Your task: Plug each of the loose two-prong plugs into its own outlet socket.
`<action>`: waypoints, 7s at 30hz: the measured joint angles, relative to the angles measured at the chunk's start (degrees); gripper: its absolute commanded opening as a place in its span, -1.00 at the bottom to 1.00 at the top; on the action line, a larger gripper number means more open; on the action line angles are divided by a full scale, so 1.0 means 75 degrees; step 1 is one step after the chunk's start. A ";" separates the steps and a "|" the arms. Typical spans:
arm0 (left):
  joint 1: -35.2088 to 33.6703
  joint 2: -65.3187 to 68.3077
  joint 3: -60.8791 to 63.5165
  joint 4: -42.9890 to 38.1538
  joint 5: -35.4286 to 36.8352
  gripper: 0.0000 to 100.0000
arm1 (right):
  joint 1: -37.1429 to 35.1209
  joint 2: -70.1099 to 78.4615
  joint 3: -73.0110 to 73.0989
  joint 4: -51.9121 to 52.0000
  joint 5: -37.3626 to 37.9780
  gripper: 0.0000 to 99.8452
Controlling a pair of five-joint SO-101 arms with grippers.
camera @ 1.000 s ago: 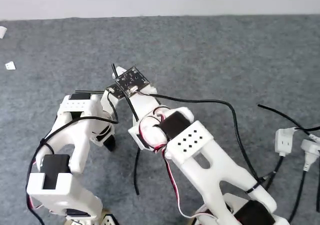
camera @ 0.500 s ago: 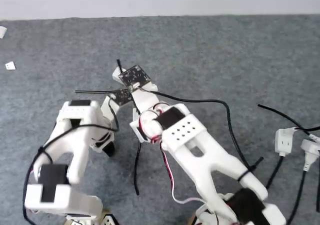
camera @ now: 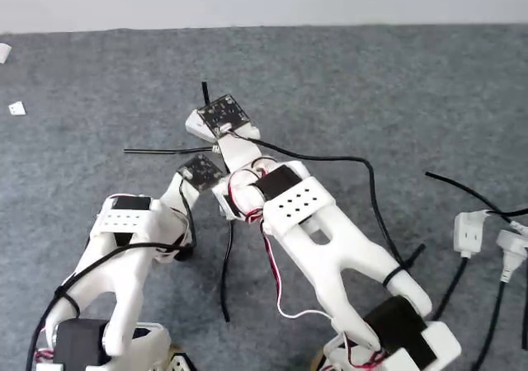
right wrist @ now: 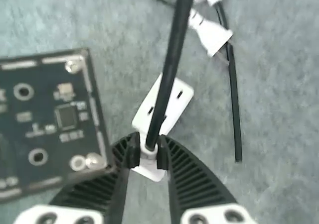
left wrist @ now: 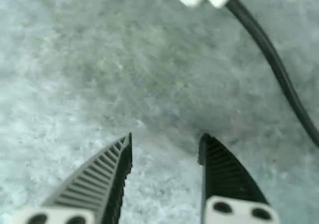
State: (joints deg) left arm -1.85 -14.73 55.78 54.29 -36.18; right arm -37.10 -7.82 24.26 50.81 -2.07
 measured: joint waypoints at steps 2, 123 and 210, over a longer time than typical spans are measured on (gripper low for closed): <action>-0.0141 0.0000 0.0000 -0.0047 0.0188 -0.59 | 0.0082 0.0000 0.0000 -0.0059 0.0000 -0.98; -0.0352 -0.0610 0.0410 -0.0891 0.0445 -0.59 | 0.0281 0.1911 -0.1536 -0.0469 0.1289 -0.98; -0.1524 -0.0610 0.0270 -0.1453 0.1559 -0.58 | 0.0434 0.4607 -0.3704 0.2145 -0.0715 -0.98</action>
State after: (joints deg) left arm -13.27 -19.30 57.80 43.38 -24.48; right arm -33.85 26.73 -3.52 66.90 -7.43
